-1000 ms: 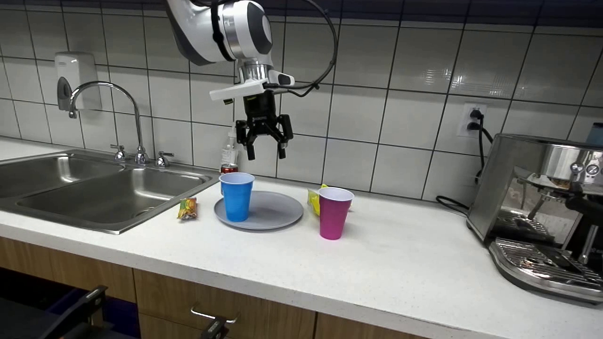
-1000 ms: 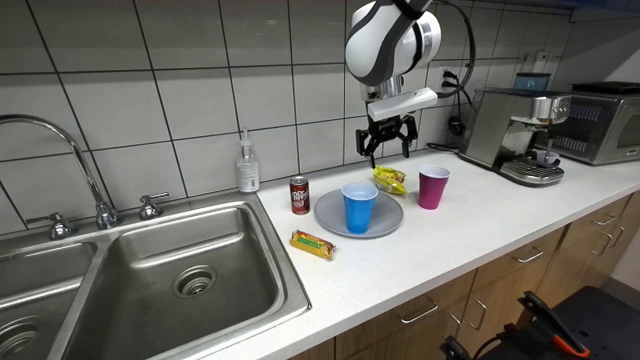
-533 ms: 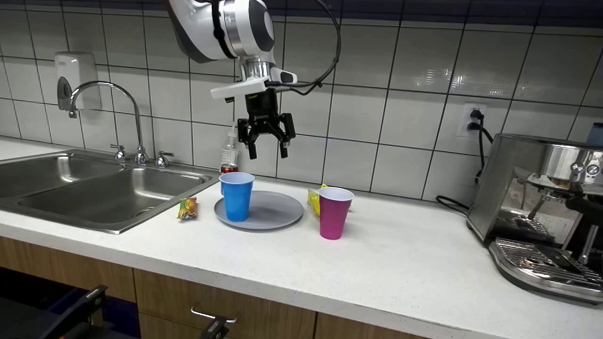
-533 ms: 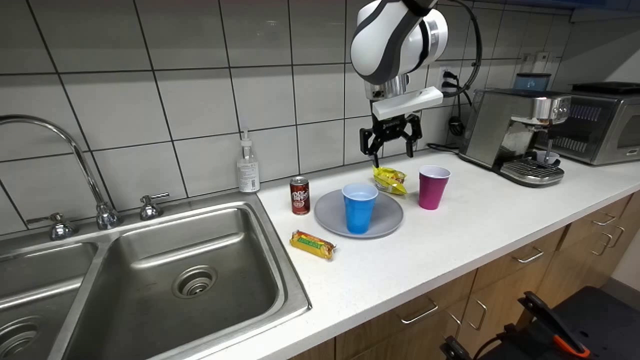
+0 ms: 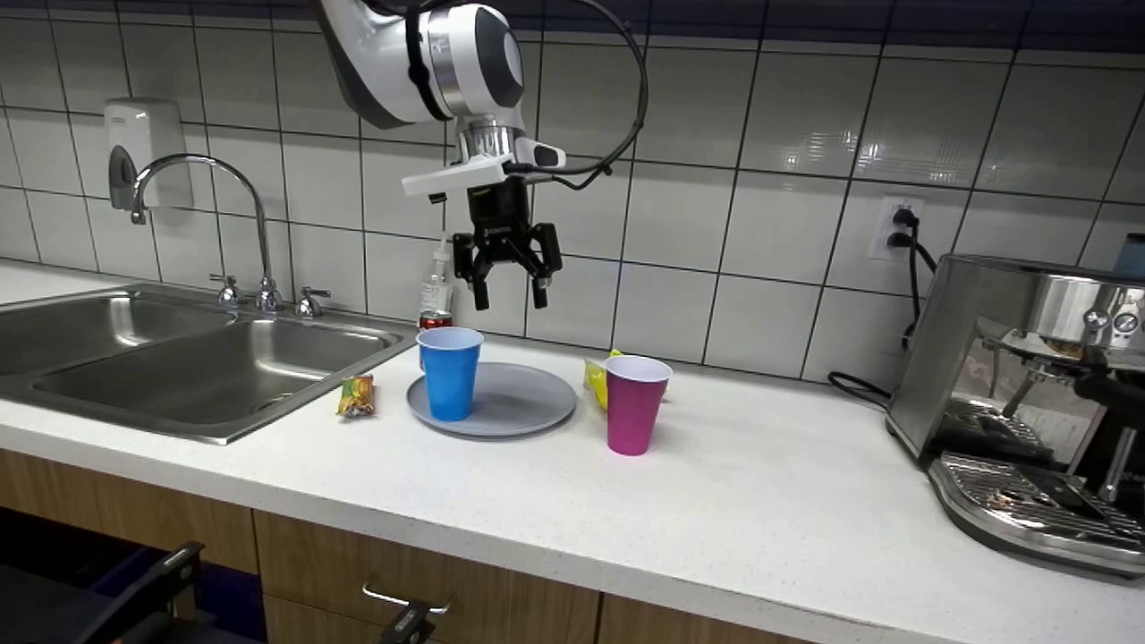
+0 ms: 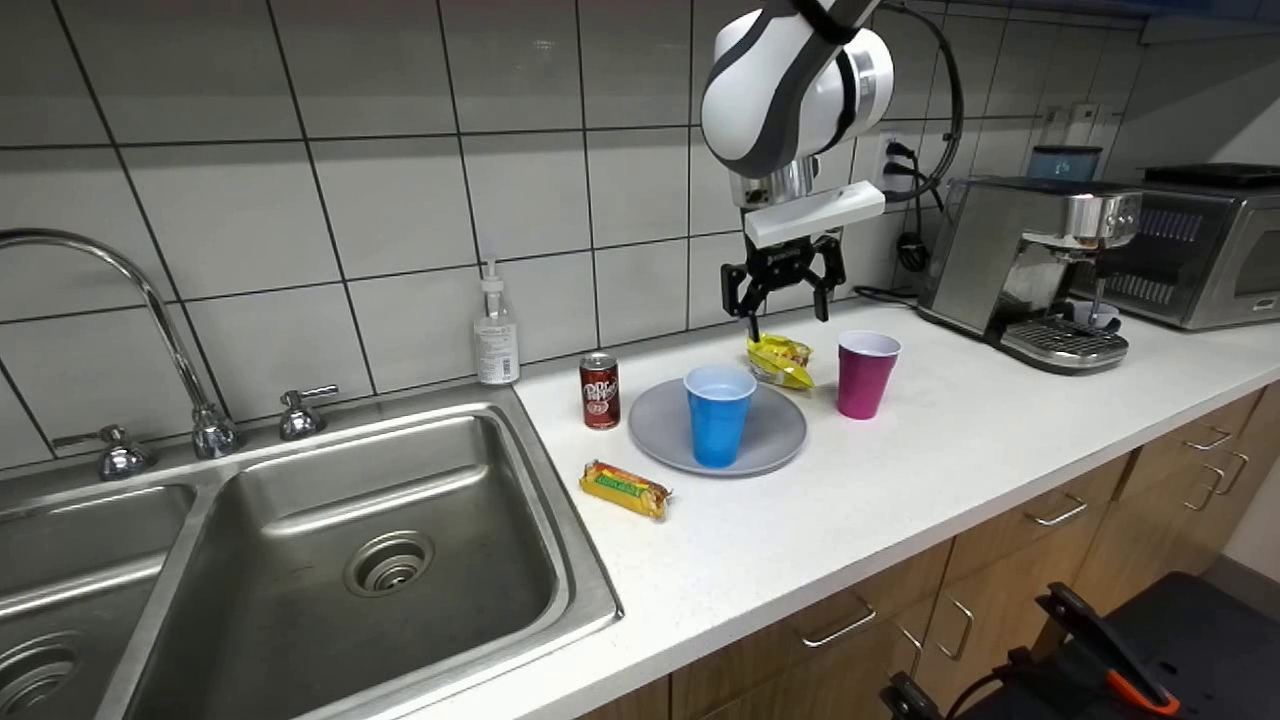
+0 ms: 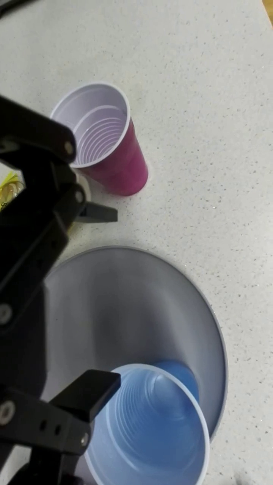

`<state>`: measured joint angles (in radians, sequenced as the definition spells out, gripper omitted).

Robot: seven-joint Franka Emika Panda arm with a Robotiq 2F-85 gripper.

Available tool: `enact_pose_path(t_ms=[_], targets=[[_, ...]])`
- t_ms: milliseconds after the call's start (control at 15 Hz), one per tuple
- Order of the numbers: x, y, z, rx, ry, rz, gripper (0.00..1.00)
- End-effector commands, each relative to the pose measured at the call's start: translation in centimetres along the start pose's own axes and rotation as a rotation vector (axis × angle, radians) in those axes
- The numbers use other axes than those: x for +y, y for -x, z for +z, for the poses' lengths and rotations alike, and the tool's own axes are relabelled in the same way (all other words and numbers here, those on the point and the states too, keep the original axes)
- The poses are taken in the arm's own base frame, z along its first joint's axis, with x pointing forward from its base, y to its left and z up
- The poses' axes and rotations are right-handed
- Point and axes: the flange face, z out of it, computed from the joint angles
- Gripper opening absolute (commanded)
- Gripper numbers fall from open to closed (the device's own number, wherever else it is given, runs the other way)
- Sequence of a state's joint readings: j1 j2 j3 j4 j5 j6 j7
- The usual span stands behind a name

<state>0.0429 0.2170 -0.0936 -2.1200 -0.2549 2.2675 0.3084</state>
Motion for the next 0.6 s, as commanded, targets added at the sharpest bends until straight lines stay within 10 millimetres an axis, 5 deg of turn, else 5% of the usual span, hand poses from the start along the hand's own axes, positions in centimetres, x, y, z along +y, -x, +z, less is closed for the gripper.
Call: enact_pose_path(t_ms=[0,533], targets=[[1.5,-1.0,0.2,-0.004,-0.014,0.062,1.0],[5.9,-3.2,1.8,-0.015,-0.042,0.177,1.0]])
